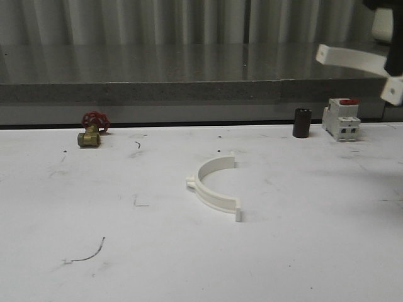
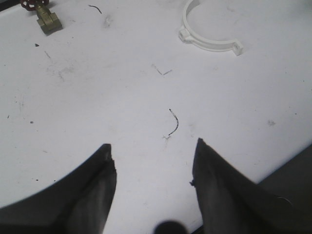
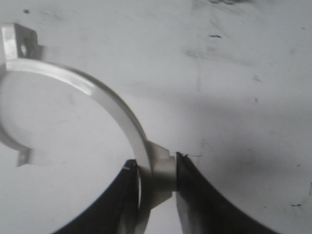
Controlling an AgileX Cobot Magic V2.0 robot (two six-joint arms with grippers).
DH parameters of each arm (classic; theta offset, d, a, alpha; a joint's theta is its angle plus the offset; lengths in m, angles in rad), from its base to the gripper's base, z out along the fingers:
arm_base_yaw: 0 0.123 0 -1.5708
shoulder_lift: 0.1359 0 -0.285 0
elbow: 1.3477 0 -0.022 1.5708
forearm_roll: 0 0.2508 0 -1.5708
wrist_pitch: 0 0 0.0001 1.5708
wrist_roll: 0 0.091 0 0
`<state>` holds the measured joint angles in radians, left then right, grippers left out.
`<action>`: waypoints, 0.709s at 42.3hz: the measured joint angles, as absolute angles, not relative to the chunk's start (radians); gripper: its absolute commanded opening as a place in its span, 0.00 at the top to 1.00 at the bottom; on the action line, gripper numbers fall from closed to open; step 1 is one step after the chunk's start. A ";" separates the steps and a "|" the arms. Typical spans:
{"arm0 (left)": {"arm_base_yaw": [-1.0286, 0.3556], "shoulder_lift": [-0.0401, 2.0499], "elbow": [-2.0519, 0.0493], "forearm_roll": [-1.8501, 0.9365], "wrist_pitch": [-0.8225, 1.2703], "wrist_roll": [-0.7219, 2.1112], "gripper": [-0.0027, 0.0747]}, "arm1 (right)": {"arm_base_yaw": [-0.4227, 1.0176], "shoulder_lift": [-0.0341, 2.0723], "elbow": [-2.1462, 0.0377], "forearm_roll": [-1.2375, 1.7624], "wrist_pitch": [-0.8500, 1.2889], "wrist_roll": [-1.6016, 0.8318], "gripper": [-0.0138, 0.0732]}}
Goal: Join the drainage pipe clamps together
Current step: 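Carry the clamp half over and lower it against the first half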
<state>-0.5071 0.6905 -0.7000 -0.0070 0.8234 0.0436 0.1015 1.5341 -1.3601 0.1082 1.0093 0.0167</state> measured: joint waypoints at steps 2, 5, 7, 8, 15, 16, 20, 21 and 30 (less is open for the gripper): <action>-0.507 0.690 -0.700 -0.007 0.823 0.044 0.51 | 0.133 1.537 -1.403 0.106 1.036 0.048 0.62; -0.507 0.690 -0.700 -0.007 0.823 0.044 0.51 | 0.183 1.553 -1.453 0.093 1.060 0.110 0.62; -0.507 0.690 -0.700 -0.007 0.823 0.044 0.51 | 0.215 1.569 -1.474 0.077 1.064 0.159 0.62; -0.507 0.690 -0.700 -0.007 0.823 0.044 0.51 | 0.227 1.577 -1.481 0.065 1.064 0.180 0.62; -0.507 0.690 -0.700 -0.007 0.823 0.044 0.51 | 0.308 1.661 -1.489 -0.014 1.047 0.351 0.62; -0.507 0.690 -0.700 -0.007 0.823 0.044 0.51 | 0.316 1.674 -1.489 -0.026 1.043 0.372 0.62; -0.507 0.690 -0.700 -0.007 0.823 0.044 0.51 | 0.351 1.731 -1.489 -0.069 1.027 0.449 0.62; -0.507 0.690 -0.700 -0.007 0.823 0.044 0.51 | 0.359 1.748 -1.489 -0.080 1.023 0.465 0.62; -0.507 0.690 -0.700 -0.007 0.823 0.044 0.51 | 0.387 1.857 -1.489 -0.127 1.005 0.610 0.62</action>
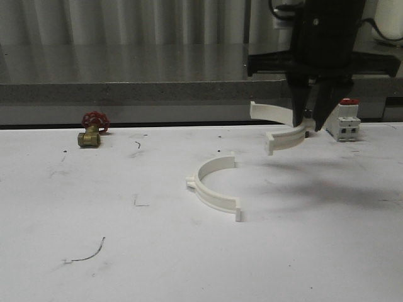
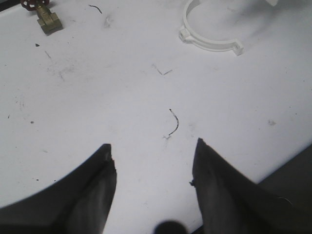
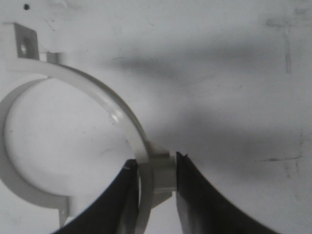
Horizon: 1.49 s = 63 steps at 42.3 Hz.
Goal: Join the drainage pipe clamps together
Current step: 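Carry the clamp half over and lower it against the first half, then press the held half's ends onto the first half's ends to close the ring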
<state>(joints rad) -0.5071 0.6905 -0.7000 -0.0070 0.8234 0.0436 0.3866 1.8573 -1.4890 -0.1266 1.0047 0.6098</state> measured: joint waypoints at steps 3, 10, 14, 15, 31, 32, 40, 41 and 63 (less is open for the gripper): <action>-0.507 0.690 -0.700 -0.007 0.823 0.044 0.51 | 0.389 1.887 -1.489 -0.134 0.998 0.634 0.62; -0.507 0.690 -0.700 -0.007 0.823 0.044 0.51 | 0.402 1.928 -1.481 -0.136 0.955 0.648 0.62; -0.507 0.690 -0.700 -0.007 0.823 0.044 0.51 | 0.406 1.934 -1.449 -0.130 0.908 0.650 0.62; -0.507 0.690 -0.700 -0.007 0.823 0.044 0.51 | 0.406 1.934 -1.441 -0.129 0.898 0.650 0.62; -0.507 0.690 -0.700 -0.007 0.823 0.044 0.51 | 0.406 1.959 -1.359 -0.076 0.766 0.652 0.62; -0.507 0.690 -0.700 -0.007 0.823 0.044 0.51 | 0.406 1.960 -1.357 -0.076 0.764 0.652 0.62; -0.507 0.690 -0.700 -0.007 0.823 0.044 0.51 | 0.406 1.969 -1.357 -0.075 0.753 0.652 0.62; -0.507 0.690 -0.700 -0.007 0.823 0.044 0.51 | 0.406 1.969 -1.357 -0.075 0.753 0.652 0.62; -0.507 0.690 -0.700 -0.007 0.823 0.044 0.51 | 0.406 1.969 -1.357 -0.078 0.747 0.654 0.62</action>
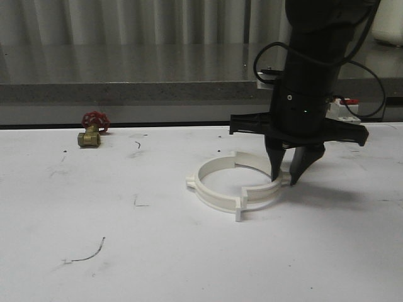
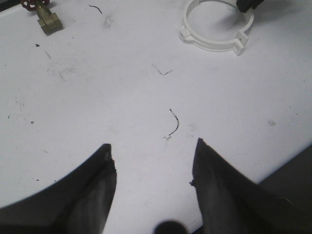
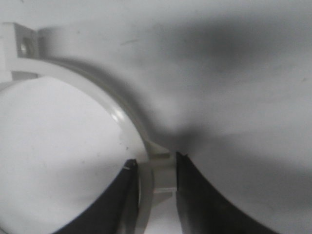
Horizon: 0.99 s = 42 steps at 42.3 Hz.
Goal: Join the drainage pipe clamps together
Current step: 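Press the held half's ends onto the first half's ends to close the ring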
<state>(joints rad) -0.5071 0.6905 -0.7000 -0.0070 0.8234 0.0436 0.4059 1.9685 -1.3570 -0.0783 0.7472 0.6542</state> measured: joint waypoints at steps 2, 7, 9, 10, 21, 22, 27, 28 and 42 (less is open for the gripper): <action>-0.507 0.690 -0.700 -0.007 0.823 0.044 0.51 | 0.406 1.969 -1.357 -0.078 0.746 0.654 0.62; -0.507 0.690 -0.700 -0.007 0.823 0.044 0.51 | 0.406 1.969 -1.357 -0.078 0.746 0.654 0.62; -0.507 0.690 -0.700 -0.007 0.823 0.044 0.51 | 0.406 1.969 -1.357 -0.080 0.746 0.654 0.62; -0.507 0.690 -0.700 -0.007 0.823 0.044 0.51 | 0.406 1.969 -1.357 -0.080 0.746 0.654 0.62; -0.507 0.690 -0.700 -0.007 0.823 0.044 0.51 | 0.406 1.974 -1.357 -0.090 0.746 0.654 0.62; -0.507 0.690 -0.700 -0.007 0.823 0.044 0.51 | 0.406 1.976 -1.357 -0.090 0.746 0.654 0.62; -0.507 0.690 -0.700 -0.007 0.823 0.044 0.51 | 0.408 1.985 -1.357 -0.095 0.746 0.654 0.62; -0.507 0.690 -0.700 -0.007 0.823 0.044 0.51 | 0.410 1.985 -1.357 -0.094 0.746 0.654 0.62; -0.507 0.690 -0.700 -0.007 0.823 0.044 0.51 | 0.417 1.987 -1.357 -0.098 0.742 0.654 0.62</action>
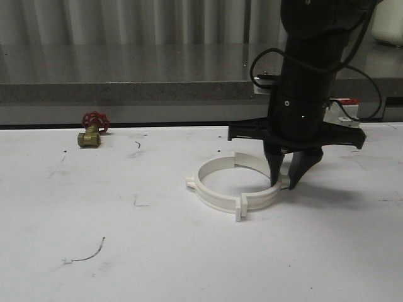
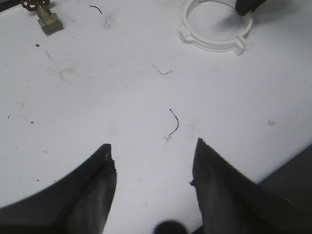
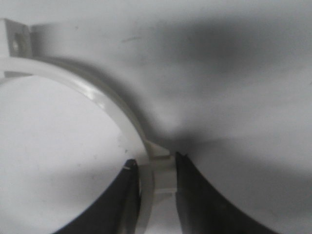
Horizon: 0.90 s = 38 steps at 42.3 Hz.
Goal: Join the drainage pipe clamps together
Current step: 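Press the held half's ends onto the first half's ends to close the ring, then open the right gripper and lift it away from the ring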
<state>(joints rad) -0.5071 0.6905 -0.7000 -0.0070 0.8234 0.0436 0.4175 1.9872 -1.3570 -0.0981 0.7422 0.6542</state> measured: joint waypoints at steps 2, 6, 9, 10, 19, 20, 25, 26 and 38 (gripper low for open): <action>-0.507 0.690 -0.700 -0.007 0.823 0.044 0.51 | 0.417 1.987 -1.357 -0.098 0.742 0.654 0.62; -0.507 0.690 -0.700 -0.007 0.823 0.044 0.51 | 0.417 1.987 -1.357 -0.098 0.742 0.654 0.62; -0.507 0.690 -0.700 -0.007 0.823 0.044 0.51 | 0.417 1.987 -1.357 -0.098 0.742 0.654 0.62; -0.507 0.690 -0.700 -0.007 0.823 0.044 0.51 | 0.417 1.987 -1.357 -0.098 0.742 0.654 0.62; -0.507 0.690 -0.700 -0.007 0.823 0.044 0.51 | 0.417 1.987 -1.357 -0.095 0.742 0.654 0.59; -0.507 0.690 -0.700 -0.007 0.823 0.044 0.51 | 0.417 1.987 -1.357 -0.095 0.742 0.654 0.58; -0.507 0.690 -0.700 -0.007 0.823 0.044 0.51 | 0.417 1.994 -1.357 -0.089 0.741 0.654 0.52; -0.507 0.690 -0.700 -0.007 0.823 0.044 0.51 | 0.417 1.993 -1.357 -0.089 0.741 0.654 0.51; -0.507 0.690 -0.700 -0.007 0.823 0.044 0.51 | 0.417 1.994 -1.357 -0.082 0.735 0.656 0.49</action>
